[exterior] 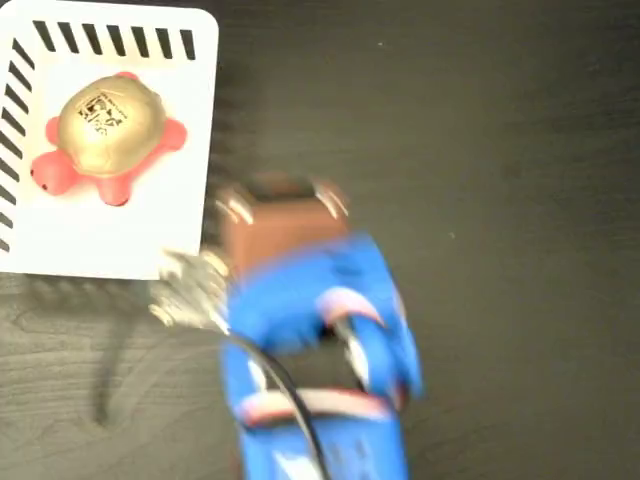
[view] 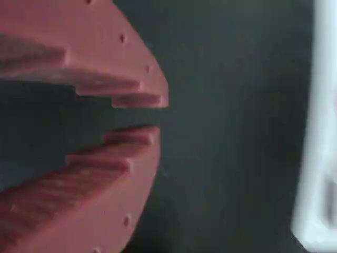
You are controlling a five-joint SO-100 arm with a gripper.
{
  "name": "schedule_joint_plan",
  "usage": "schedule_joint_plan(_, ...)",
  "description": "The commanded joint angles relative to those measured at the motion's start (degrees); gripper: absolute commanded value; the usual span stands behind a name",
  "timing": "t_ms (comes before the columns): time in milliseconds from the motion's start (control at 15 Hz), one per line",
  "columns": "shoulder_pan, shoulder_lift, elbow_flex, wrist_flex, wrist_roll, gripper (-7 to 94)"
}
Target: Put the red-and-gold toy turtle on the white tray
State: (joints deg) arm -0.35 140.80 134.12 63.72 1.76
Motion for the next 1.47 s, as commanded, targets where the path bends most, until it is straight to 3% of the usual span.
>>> schedule_joint_plan(0, -0.18, 11.95, 12.13, -2.9, 0.97, 0)
schedule_joint_plan(267, -0.7, 28.56, 26.54, -2.11, 1.76, 0)
schedule_joint_plan(600, -1.14, 45.18, 32.96, 8.96, 0.18, 0)
schedule_joint_plan(1400, -0.09, 45.53, 33.13, 9.05, 0.0, 0)
